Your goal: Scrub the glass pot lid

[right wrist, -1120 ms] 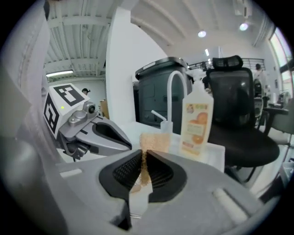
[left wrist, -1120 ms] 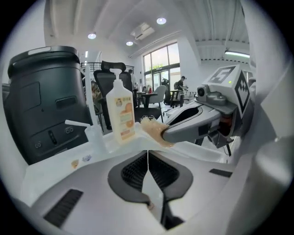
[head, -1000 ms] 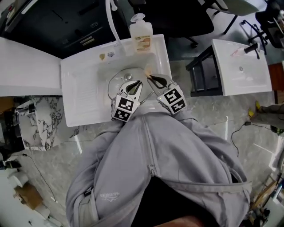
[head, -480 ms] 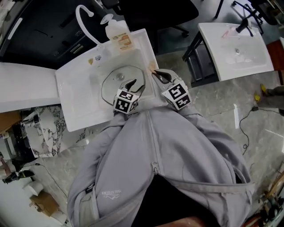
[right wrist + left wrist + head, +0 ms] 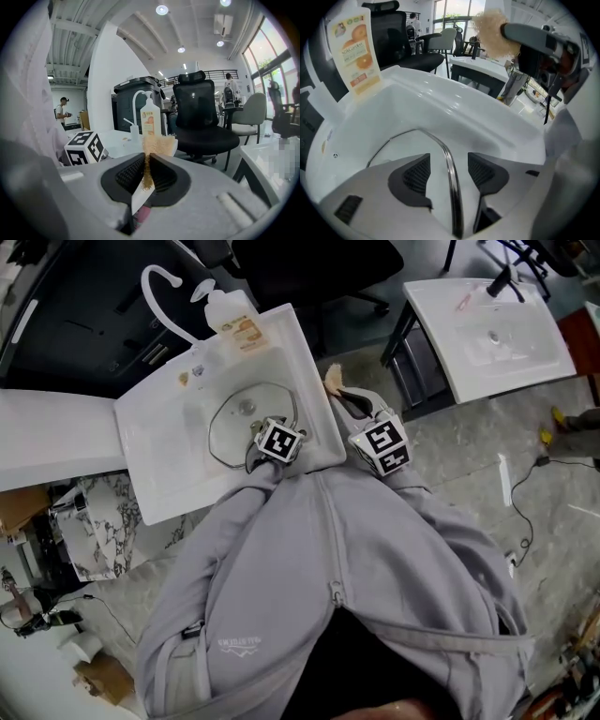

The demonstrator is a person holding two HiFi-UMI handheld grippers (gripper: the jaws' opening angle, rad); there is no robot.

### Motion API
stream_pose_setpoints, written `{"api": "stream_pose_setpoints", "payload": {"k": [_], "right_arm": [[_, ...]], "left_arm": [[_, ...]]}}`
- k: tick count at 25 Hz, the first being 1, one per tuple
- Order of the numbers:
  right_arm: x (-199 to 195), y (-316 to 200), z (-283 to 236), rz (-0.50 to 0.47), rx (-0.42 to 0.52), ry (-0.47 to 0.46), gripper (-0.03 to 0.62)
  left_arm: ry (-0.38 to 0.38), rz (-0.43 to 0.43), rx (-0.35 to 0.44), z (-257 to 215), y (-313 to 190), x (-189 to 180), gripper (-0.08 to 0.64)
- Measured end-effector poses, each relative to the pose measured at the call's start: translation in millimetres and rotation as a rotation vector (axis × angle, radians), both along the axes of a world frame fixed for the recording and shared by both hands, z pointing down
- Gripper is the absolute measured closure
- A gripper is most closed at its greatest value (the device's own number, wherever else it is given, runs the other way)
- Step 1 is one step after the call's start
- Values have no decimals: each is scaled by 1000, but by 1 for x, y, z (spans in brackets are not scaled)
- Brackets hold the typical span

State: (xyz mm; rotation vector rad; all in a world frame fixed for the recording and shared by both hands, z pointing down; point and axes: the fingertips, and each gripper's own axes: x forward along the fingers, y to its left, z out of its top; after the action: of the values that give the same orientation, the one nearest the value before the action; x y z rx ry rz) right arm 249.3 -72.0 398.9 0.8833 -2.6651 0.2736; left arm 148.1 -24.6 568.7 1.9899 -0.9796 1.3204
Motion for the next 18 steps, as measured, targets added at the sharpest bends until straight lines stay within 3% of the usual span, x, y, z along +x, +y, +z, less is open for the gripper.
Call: {"api": "stream_pose_setpoints", "payload": {"k": [5, 9, 12, 18], "right_arm": [[9, 2, -1, 28, 1, -7, 563], [9, 1, 1, 39, 2, -5, 563], [1, -1, -1, 28, 12, 1, 563], [-48, -1, -11, -31, 16, -23, 563]], "left_arm": [[-76, -14, -44, 16, -2, -9, 331], [-143, 19, -18, 21, -4, -16, 374], [-172, 29, 35, 9, -5, -18, 419], [-106, -23, 222, -55, -13, -41, 491]]}}
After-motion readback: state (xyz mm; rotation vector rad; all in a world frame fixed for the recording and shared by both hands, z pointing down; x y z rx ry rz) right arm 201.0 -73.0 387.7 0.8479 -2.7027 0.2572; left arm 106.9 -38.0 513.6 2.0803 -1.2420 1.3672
